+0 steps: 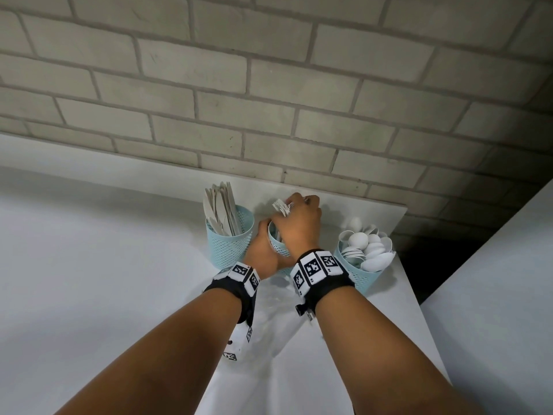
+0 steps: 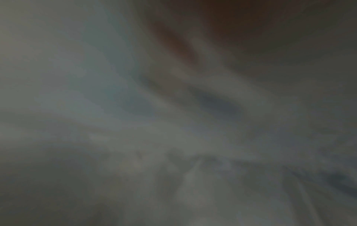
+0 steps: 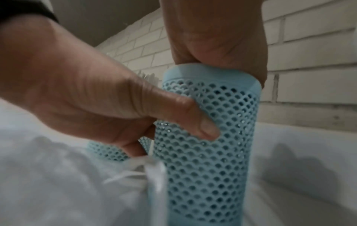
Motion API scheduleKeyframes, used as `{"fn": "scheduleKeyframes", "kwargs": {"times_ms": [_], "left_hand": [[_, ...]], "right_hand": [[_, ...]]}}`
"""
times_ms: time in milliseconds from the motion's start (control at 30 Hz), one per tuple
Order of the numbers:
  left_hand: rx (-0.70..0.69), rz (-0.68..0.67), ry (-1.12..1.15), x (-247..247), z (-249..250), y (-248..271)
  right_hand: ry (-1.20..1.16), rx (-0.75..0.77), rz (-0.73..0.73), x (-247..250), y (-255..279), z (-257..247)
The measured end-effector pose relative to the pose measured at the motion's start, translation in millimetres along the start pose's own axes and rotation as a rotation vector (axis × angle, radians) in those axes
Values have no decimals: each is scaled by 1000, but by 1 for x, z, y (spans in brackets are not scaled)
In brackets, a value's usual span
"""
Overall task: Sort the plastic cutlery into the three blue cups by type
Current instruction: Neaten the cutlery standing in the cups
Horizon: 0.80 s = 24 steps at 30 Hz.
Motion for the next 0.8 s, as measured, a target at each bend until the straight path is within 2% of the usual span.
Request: {"fn": "scheduleKeyframes", "kwargs": {"times_ms": [67,167,233,367,467,567,600,667,800], "left_hand": [[1,4,-2,1,0,1],[13,12,8,2,-2,0],[2,12,1,1,0,2],[-2,-6,-16,1,2,3],[-8,1,-15,2,5,5],[-9,-4,-19,2,8,7],[-8,-12,-18,1,8,7],[5,-26,-14,0,6,6],[40,-25,-20,-1,3,5]], "right_hand": [[-106,33,65,3,1,1],[-344,56,315,32,5,6],[-423,83,382,44,8,7],[-447,108,287,34,12,10],[-230,193,248,32,12,3],[-69,211,47,13,5,-1],[-79,194,10,9,4,2],[-104,167,25,11,2,7],[-160,216,-25,18,3,-2]]}}
Point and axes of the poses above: each hand's wrist, its own y-axis away from the middle knuckle, its own x-axis out of the back of the hand, z = x × y, the point moved 10 cm from there along -y, towards the middle knuckle, and after that the axes turned 14 degrees about x, right-handed, at the moved point
